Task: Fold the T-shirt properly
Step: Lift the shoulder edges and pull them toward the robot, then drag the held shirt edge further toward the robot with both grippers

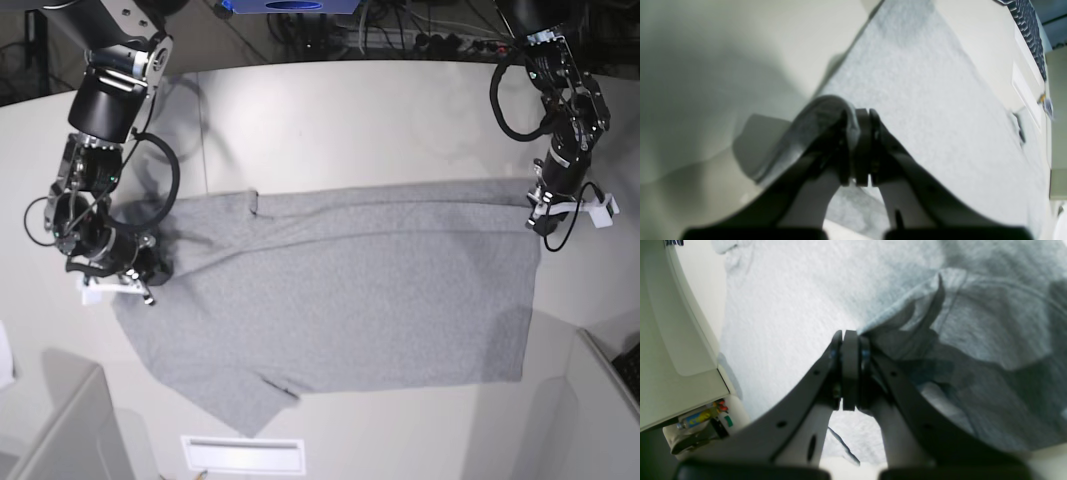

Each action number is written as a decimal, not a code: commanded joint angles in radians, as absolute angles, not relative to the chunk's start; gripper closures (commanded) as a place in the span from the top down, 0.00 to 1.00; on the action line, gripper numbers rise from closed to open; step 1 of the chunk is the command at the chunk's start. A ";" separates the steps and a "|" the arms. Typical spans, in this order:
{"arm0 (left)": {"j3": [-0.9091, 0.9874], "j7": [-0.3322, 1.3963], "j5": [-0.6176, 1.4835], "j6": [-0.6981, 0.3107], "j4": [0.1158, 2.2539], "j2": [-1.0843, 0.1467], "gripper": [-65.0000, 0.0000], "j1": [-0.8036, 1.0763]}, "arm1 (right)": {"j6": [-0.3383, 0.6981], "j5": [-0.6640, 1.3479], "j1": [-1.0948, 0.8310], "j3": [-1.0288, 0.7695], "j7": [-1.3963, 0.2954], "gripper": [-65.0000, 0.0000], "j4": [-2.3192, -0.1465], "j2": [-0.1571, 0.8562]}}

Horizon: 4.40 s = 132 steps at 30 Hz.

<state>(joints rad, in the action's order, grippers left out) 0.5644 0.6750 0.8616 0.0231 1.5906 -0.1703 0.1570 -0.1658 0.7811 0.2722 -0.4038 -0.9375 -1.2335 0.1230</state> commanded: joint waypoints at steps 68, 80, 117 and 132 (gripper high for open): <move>0.723 0.628 0.983 -0.137 1.446 -0.127 0.60 0.222 | -0.358 0.903 -0.234 -0.547 -0.545 0.33 -1.678 -0.058; 0.680 0.628 0.983 -0.137 1.349 -0.156 0.60 0.177 | -0.266 0.901 -0.102 -0.622 -0.545 0.33 -1.480 -0.019; 0.679 0.631 0.984 -0.137 1.339 -0.157 0.00 0.179 | -0.222 0.898 -0.005 -0.618 -0.544 0.00 -1.322 0.008; 0.691 0.858 0.984 -0.130 1.535 -0.170 0.00 0.087 | -0.450 0.906 0.070 -0.618 -0.671 0.00 -1.521 0.035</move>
<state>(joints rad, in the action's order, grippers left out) 0.6880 0.8768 0.9657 -0.1192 1.5120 -0.1513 0.0990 -0.4614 0.8917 0.0521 -0.6155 -0.6903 -1.4986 0.0185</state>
